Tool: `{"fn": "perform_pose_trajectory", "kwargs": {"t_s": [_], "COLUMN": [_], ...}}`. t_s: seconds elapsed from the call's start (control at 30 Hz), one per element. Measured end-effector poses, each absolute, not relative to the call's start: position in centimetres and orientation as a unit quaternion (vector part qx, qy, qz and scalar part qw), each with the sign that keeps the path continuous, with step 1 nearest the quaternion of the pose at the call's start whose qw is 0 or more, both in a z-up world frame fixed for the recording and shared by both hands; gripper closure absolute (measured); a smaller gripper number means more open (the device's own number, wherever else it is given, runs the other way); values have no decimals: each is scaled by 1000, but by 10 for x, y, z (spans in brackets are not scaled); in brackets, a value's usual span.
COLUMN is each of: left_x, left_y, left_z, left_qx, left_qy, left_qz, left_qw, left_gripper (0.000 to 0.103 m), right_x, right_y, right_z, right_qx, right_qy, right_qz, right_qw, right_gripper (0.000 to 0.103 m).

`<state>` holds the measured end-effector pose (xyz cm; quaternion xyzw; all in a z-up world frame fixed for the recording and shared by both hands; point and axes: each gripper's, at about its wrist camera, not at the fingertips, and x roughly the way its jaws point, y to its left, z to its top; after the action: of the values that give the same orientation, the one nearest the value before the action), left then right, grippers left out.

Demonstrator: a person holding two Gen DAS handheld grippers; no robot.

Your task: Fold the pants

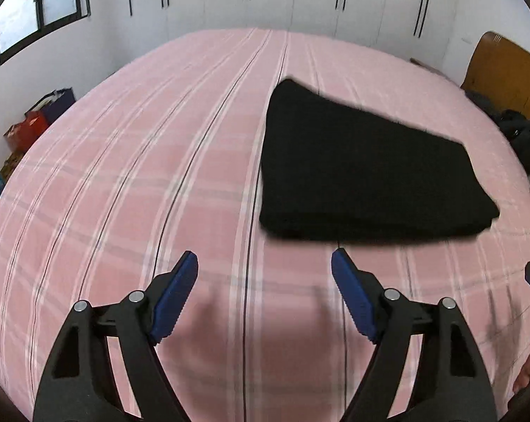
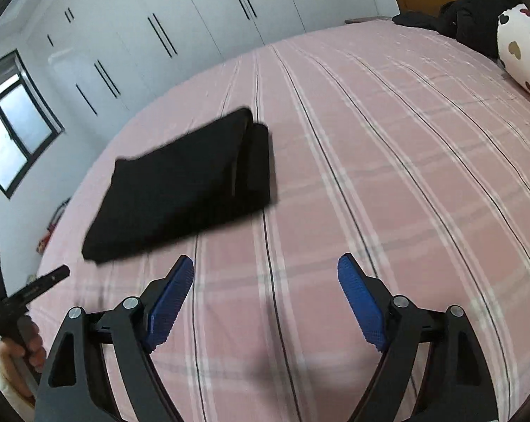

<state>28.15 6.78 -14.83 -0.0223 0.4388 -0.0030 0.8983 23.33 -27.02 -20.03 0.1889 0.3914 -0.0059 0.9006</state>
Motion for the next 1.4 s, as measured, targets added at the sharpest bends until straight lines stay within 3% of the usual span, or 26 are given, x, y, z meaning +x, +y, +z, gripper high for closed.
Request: {"fn": "perform_pose_trajectory", "kwargs": {"t_s": [0.27,0.57,1.4], "left_x": [226,173,87], "left_y": [50,34,38], "left_z": [-131,-112,-114], "left_qx": [6,4,46], "left_qy": [442,440,427], "left_qz": [3,-2,-15], "left_qw": [897,898,903], "left_gripper": [19,10,10], "right_x": [197,155,85], "right_y": [-213,-169,-145], "right_z": [-193,-171,-161], "right_qx": [153,119,104], "right_qy": [432,426,411], "right_qz": [-30,-42,-35], "right_qw": [888,896,905], "right_gripper": [20,18,17]}}
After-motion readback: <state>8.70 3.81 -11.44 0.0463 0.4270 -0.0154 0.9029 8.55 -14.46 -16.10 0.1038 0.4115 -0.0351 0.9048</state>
